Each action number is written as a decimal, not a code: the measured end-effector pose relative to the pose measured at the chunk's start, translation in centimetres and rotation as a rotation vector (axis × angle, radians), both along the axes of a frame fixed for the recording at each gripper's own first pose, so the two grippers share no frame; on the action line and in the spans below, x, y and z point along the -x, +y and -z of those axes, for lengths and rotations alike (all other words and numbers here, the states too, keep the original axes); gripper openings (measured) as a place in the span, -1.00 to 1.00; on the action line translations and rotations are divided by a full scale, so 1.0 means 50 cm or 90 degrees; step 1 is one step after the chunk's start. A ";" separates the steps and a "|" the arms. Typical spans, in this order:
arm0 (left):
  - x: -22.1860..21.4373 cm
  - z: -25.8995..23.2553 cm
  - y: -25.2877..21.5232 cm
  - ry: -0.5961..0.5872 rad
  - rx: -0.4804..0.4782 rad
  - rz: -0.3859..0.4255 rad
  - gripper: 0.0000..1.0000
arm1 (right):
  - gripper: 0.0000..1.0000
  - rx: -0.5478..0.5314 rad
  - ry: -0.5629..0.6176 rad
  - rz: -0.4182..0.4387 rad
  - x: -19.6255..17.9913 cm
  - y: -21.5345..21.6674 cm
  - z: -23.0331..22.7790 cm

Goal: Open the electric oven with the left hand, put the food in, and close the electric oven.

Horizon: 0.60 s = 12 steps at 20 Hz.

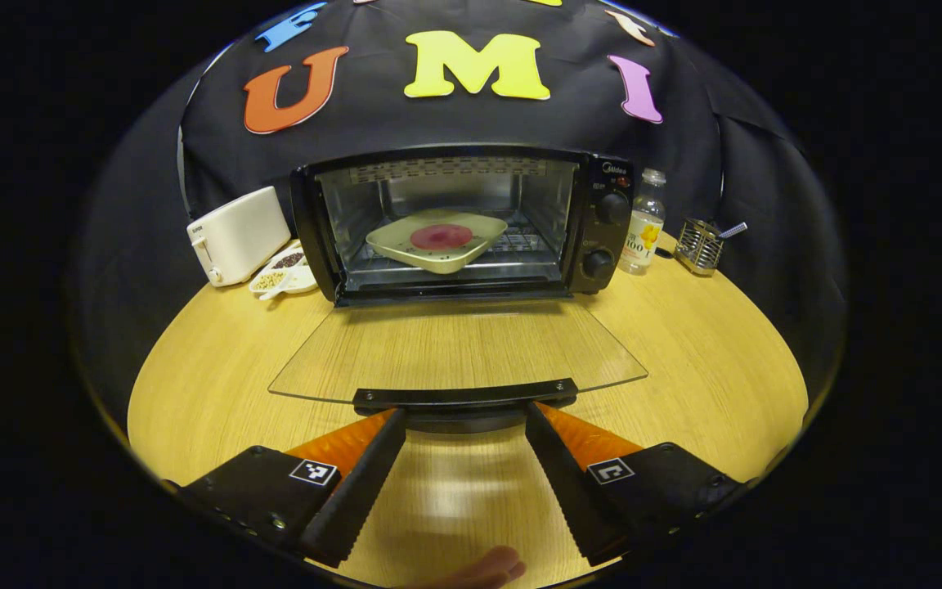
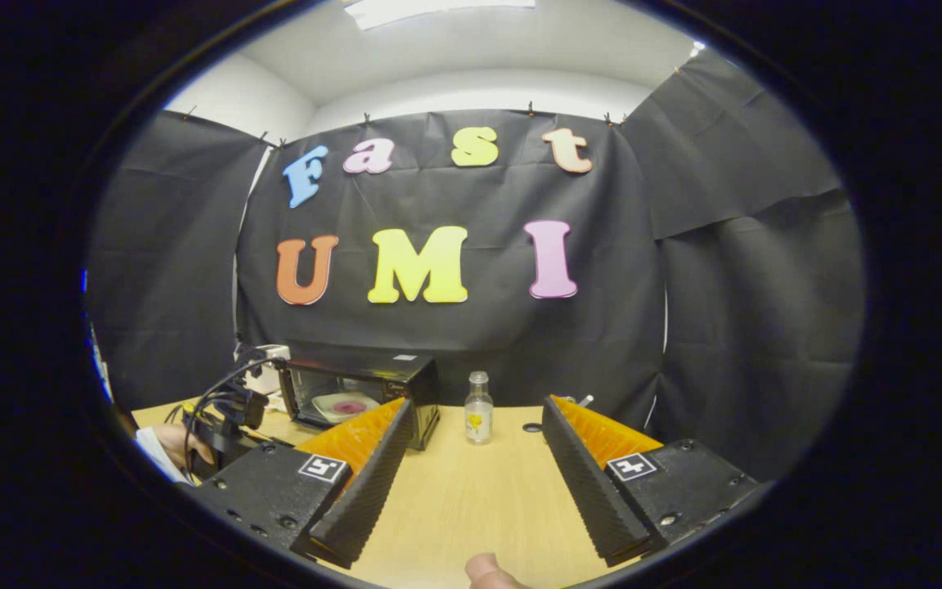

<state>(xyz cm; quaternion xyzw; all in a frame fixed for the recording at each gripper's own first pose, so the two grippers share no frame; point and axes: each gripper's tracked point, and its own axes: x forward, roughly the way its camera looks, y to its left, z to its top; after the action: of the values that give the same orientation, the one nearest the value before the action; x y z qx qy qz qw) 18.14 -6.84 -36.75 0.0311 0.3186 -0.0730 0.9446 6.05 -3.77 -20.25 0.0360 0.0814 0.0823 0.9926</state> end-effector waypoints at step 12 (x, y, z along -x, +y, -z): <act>-0.048 -0.118 -0.021 -0.052 0.002 -0.012 0.94 | 1.00 -0.018 -0.022 -0.004 -0.022 0.001 -0.007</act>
<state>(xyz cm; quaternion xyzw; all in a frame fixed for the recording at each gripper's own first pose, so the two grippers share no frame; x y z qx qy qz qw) 20.53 -7.91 -30.86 0.0292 0.2802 -0.0634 0.9574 7.16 -3.75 -19.92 0.0483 0.0629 0.0874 0.9930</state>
